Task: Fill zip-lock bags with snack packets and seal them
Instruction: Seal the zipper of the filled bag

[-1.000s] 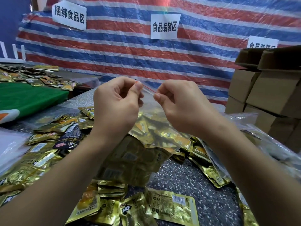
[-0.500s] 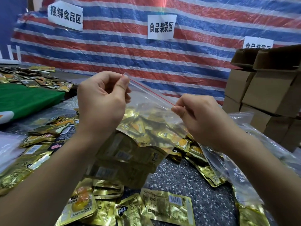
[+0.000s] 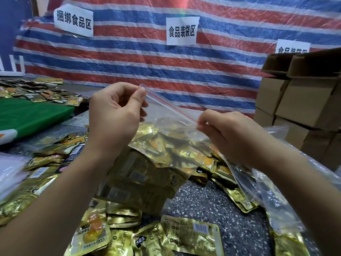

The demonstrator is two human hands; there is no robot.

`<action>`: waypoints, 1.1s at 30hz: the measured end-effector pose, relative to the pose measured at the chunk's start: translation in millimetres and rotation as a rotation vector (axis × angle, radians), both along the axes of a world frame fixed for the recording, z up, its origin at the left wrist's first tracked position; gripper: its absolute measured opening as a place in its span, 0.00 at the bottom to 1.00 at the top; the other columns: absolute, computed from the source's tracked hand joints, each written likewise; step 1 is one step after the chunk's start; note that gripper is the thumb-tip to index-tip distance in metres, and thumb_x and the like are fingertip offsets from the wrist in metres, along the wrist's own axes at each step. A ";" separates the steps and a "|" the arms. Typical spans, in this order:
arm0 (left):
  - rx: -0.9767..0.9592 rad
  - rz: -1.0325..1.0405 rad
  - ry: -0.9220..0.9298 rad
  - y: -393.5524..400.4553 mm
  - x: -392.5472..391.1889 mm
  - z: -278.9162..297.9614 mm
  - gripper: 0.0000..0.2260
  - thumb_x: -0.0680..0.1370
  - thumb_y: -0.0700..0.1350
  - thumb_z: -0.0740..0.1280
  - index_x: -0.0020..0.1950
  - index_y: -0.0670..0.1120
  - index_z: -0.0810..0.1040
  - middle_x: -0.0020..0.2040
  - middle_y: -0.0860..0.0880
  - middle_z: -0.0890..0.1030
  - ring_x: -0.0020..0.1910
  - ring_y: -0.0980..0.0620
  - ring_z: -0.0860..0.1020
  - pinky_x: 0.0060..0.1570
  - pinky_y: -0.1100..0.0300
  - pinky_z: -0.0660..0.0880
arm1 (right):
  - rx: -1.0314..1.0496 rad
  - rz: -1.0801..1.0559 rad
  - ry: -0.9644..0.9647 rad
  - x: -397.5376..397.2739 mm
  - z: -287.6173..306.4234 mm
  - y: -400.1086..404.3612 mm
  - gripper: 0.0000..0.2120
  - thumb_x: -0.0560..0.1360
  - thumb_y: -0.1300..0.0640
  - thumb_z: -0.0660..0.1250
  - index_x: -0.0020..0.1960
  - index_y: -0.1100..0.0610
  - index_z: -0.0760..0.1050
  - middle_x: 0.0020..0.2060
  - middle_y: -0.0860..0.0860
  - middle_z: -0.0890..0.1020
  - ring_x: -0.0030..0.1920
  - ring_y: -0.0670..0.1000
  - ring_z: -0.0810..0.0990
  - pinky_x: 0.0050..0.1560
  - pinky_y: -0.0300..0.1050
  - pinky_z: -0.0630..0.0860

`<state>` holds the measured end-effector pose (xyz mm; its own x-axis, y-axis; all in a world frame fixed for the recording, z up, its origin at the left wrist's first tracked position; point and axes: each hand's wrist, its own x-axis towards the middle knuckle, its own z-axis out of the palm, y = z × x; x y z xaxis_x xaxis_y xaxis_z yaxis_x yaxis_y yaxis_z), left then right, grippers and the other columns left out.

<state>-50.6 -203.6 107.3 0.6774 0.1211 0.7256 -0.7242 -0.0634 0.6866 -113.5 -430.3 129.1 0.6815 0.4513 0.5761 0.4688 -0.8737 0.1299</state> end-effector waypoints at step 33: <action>0.068 -0.212 0.088 -28.4 -11.1 -8.0 0.07 0.81 0.39 0.64 0.53 0.50 0.78 0.35 0.54 0.80 0.34 0.58 0.78 0.38 0.61 0.77 | 0.245 0.059 0.803 36.3 -13.6 48.9 0.03 0.79 0.53 0.69 0.49 0.50 0.81 0.39 0.49 0.86 0.29 0.47 0.80 0.28 0.44 0.78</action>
<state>-61.8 -232.1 99.3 0.7434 -0.0777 0.6643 -0.6639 0.0354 0.7470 -77.2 -381.4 115.5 0.9053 0.4246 0.0127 0.3838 -0.8047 -0.4530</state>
